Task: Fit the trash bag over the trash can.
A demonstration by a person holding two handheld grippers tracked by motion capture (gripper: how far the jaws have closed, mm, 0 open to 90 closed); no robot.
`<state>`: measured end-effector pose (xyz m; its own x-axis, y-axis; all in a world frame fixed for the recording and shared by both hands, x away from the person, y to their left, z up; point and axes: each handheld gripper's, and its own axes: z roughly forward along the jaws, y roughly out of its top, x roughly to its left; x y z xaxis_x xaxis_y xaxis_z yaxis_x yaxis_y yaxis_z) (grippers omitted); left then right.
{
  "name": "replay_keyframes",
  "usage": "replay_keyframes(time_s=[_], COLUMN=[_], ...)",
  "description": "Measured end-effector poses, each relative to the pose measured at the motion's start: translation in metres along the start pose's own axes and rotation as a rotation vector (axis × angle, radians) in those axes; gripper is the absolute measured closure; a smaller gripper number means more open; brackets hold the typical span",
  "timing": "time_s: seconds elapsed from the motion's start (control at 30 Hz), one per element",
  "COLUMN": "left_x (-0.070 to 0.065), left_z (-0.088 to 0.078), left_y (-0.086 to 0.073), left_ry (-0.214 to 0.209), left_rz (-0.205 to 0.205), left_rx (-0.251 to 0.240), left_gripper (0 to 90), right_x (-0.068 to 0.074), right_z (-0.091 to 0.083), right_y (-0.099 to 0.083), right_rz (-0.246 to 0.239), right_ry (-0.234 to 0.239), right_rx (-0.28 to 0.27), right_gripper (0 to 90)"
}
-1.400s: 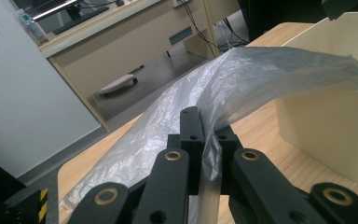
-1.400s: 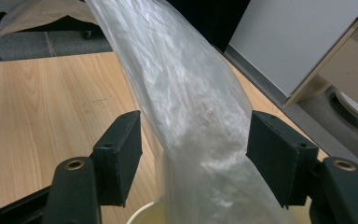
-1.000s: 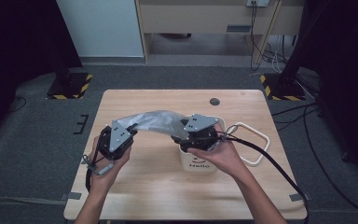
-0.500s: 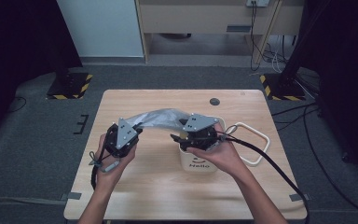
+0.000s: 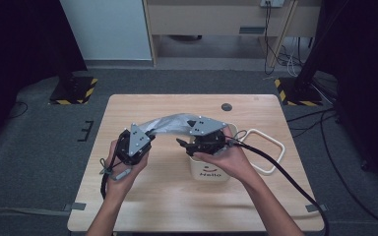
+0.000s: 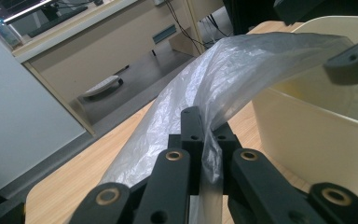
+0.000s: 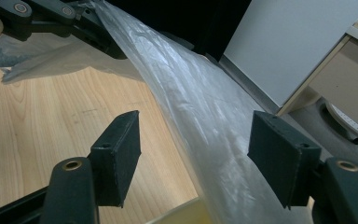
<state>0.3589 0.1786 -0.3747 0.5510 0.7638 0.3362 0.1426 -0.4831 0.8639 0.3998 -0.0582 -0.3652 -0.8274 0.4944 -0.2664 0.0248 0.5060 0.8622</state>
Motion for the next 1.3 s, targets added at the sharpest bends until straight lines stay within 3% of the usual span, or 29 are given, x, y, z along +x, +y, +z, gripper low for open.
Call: replay_keyframes(time_s=[0.23,0.57,0.7,0.87,1.0,1.17,1.3], left_x=[-0.002,-0.007,-0.009,-0.010,-0.009,-0.009,-0.009], left_z=[0.003,0.007,0.010,0.009,0.008,0.006,0.006], left_y=[0.002,0.002,0.004,0.006,0.006,0.005,0.005], left_ry=[-0.006,-0.014,-0.017,-0.017,-0.017,-0.015,-0.015], left_rz=[0.005,0.005,0.004,0.001,0.002,0.001,0.001], left_rx=[0.002,0.000,-0.004,-0.010,-0.011,-0.013,-0.014], left_gripper=[87.9,87.9,87.9,87.9,87.9,87.9,87.8], right_x=[0.002,0.001,0.008,0.016,0.018,0.019,0.018], right_z=[0.007,0.003,0.002,0.009,0.015,0.021,0.023], right_y=[-0.003,-0.001,0.000,0.010,0.016,0.015,0.014], right_rz=[-0.011,-0.020,-0.039,-0.073,-0.082,-0.086,-0.093], right_ry=[-0.009,-0.038,-0.048,-0.042,-0.063,-0.078,-0.082], right_rx=[0.004,-0.002,-0.010,0.013,0.037,0.048,0.059], right_gripper=[31.4,28.9,30.7,31.4,32.1,39.1,51.6])
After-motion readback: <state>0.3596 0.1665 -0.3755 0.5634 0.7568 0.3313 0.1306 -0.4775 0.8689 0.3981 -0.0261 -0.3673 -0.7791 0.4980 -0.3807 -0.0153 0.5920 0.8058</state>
